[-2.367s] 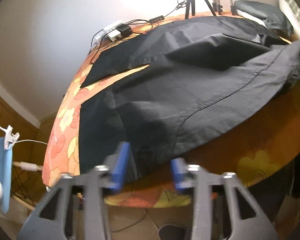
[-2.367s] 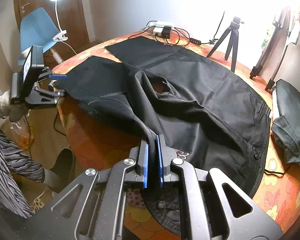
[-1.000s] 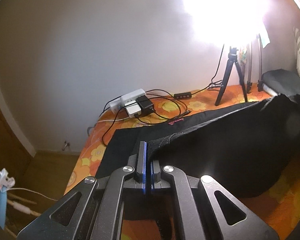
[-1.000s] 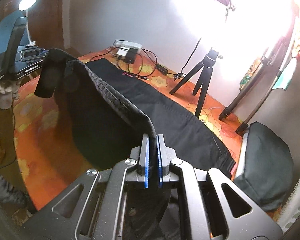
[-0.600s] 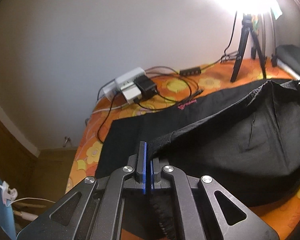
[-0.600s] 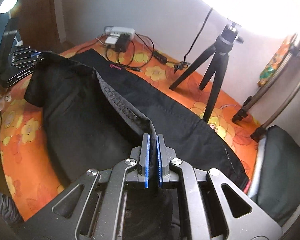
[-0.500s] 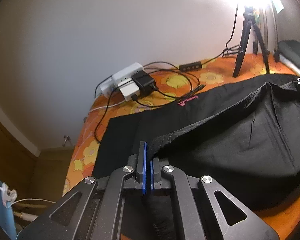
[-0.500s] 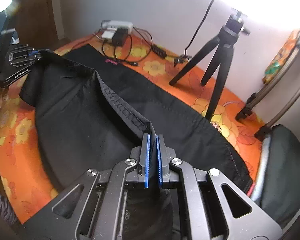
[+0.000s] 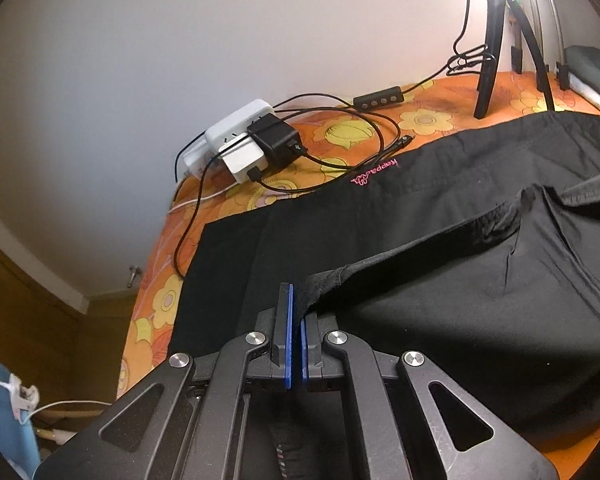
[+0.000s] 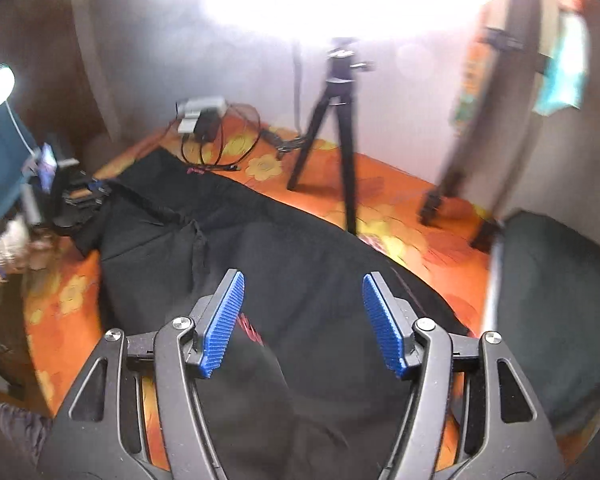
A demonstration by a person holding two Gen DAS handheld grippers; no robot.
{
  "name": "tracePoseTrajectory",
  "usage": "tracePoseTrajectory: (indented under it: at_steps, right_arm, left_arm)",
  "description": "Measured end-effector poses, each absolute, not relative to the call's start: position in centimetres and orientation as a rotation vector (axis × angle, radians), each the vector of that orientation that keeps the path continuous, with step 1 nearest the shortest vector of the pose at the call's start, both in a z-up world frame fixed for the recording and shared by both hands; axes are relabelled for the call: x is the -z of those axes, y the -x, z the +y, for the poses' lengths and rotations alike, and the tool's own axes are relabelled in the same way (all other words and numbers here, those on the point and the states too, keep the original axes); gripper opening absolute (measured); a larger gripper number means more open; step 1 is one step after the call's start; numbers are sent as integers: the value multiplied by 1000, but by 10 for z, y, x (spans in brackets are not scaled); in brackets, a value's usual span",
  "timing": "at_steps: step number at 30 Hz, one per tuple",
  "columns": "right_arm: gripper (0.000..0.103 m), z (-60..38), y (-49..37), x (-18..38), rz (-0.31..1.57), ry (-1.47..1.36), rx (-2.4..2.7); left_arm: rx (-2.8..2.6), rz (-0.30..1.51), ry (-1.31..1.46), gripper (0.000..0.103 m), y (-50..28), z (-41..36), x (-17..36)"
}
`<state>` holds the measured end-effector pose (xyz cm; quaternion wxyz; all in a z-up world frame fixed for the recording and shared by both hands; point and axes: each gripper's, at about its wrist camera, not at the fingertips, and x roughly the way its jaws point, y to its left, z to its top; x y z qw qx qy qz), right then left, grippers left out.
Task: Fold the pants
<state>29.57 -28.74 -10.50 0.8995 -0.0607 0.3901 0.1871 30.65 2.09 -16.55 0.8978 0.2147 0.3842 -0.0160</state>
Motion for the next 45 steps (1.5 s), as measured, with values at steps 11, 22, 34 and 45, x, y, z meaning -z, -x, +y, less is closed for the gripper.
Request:
tracePoseTrajectory:
  at_steps: [11, 22, 34, 45]
  right_arm:
    - [67, -361, -158, 118, 825, 149, -474]
    - [72, -296, -100, 164, 896, 421, -686]
    - [12, -299, -144, 171, 882, 427, -569]
    - [9, -349, -278, 131, 797, 284, -231]
  left_arm:
    - [21, 826, -458, 2, -308, 18, 180]
    - [-4, 835, -458, 2, -312, 15, 183]
    - [0, 792, -428, 2, -308, 21, 165]
    - [-38, 761, -463, 2, -332, 25, 152]
